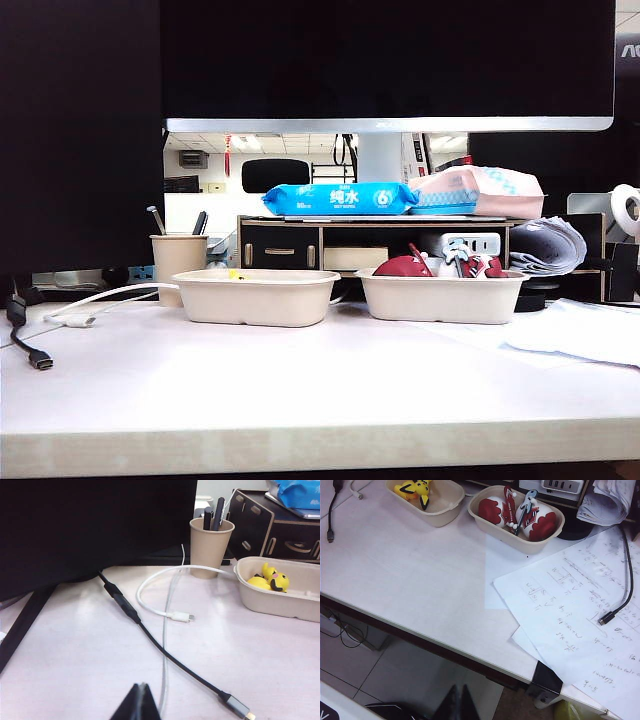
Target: Put the dolls with similar colors into the same paper box, while dolls with different colors go into separate paper boxes.
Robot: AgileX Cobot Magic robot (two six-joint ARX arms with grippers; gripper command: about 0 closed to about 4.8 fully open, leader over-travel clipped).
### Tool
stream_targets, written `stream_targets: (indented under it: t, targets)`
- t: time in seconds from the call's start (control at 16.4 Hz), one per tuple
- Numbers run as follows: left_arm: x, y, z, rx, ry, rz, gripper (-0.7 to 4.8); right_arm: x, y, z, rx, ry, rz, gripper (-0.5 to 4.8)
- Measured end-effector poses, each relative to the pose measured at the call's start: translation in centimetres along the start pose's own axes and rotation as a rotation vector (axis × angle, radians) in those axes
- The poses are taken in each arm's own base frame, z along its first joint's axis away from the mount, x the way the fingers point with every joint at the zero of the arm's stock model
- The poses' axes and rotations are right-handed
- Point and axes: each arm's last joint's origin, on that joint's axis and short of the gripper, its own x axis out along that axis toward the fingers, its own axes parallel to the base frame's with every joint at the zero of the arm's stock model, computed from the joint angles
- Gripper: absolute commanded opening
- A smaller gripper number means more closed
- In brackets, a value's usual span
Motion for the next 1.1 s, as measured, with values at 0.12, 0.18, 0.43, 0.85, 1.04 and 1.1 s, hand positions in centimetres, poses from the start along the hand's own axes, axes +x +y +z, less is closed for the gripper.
stream_targets:
  t: [0.12, 0.18, 0.43, 0.85, 1.04, 1.1]
  targets:
    - [0.0, 0.0, 0.0, 0.000, 0.000, 0.000, -0.05, 0.0, 0.0, 0.0, -0.001, -0.002, -0.002, 0.00]
    - [0.0, 0.0, 0.0, 0.000, 0.000, 0.000, -0.05, 0.0, 0.0, 0.2, -0.019, -0.026, -0.033, 0.00]
    - [0.0, 0.0, 0.0, 0.000, 0.000, 0.000, -0.05, 0.5, -0.9, 4.2, 0.014, -0.508, -0.288, 0.00]
    - [0.0, 0.0, 0.0, 0.000, 0.001, -0.002, -0.05, 9.0, -5.8, -2.5, 0.103, -0.520, -0.486, 0.00]
    - [0.0, 0.0, 0.0, 0.000, 0.001, -0.001, -0.05, 10.3, -5.0, -5.5, 0.058, -0.615, -0.480, 0.00]
    - [0.0, 0.0, 0.0, 0.000, 0.001, -0.001, -0.05, 10.6, -4.8, -5.9, 0.054, -0.619, -0.466, 0.00]
